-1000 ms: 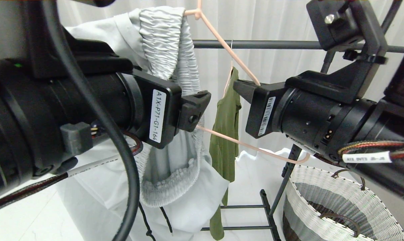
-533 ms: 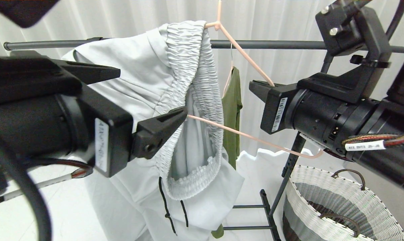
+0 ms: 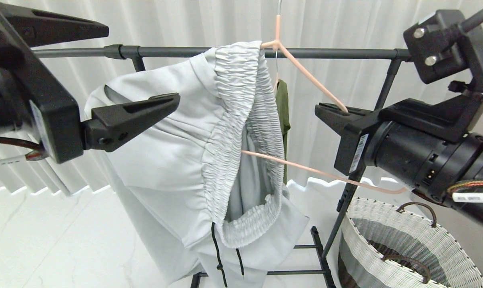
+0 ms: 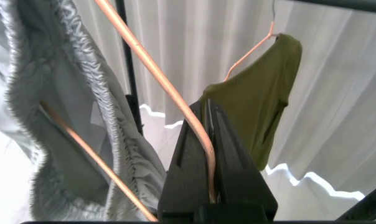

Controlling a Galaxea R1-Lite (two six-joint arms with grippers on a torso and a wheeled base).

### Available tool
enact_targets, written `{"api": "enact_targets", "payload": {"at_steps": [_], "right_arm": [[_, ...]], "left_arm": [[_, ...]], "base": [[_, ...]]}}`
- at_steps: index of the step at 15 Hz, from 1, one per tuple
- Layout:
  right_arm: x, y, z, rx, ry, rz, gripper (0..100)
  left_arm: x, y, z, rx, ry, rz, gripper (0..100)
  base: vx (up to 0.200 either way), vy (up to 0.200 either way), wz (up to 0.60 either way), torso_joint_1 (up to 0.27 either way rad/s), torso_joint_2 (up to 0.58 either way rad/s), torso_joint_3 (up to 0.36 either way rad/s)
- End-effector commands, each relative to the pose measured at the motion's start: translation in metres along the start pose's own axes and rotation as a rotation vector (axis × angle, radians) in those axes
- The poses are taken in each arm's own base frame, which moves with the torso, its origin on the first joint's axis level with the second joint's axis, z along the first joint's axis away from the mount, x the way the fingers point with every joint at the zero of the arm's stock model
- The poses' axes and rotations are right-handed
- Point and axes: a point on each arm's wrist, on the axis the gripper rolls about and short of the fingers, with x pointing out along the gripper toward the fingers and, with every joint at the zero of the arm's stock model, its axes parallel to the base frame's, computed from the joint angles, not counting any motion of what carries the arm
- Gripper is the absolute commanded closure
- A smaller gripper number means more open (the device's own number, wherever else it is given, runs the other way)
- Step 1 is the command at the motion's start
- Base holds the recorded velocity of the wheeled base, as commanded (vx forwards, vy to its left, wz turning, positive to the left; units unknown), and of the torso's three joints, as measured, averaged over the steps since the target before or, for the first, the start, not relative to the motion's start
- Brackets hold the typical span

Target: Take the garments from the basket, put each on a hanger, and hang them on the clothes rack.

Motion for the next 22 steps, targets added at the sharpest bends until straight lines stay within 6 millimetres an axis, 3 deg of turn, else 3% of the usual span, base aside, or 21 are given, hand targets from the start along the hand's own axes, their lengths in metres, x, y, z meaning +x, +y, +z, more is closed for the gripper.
{"api": "enact_targets", "payload": {"at_steps": [1, 7, 10, 19, 20, 22], "right_arm": [[-0.004, 0.000, 0.001, -0.008, -0.005, 0.008, 100], [-0.010, 0.010, -0.001, -0.052, -0.031, 0.053, 100], [-0.020, 0.012, -0.009, -0.121, -0.044, 0.118, 100], [-0.023, 0.017, -0.011, -0.142, -0.052, 0.155, 100], [-0.023, 0.017, -0.010, -0.140, -0.053, 0.155, 100], [-0.023, 0.017, -0.010, -0.142, -0.053, 0.155, 100]], "left_arm": [[0.012, 0.005, -0.009, 0.045, 0.033, 0.000, 0], [0.037, -0.005, -0.015, 0.058, 0.071, -0.036, 0], [0.041, -0.006, -0.018, 0.059, 0.086, -0.036, 0], [0.041, -0.009, -0.022, 0.063, 0.100, -0.048, 0], [0.040, -0.010, -0.023, 0.063, 0.102, -0.049, 100], [0.040, -0.010, -0.024, 0.062, 0.104, -0.050, 100]], "base": [[0.000, 0.000, 0.00, 0.000, 0.00, 0.000], [0.000, 0.000, 0.00, 0.000, 0.00, 0.000], [0.000, 0.000, 0.00, 0.000, 0.00, 0.000], [0.000, 0.000, 0.00, 0.000, 0.00, 0.000], [0.000, 0.000, 0.00, 0.000, 0.00, 0.000], [0.000, 0.000, 0.00, 0.000, 0.00, 0.000]]}}
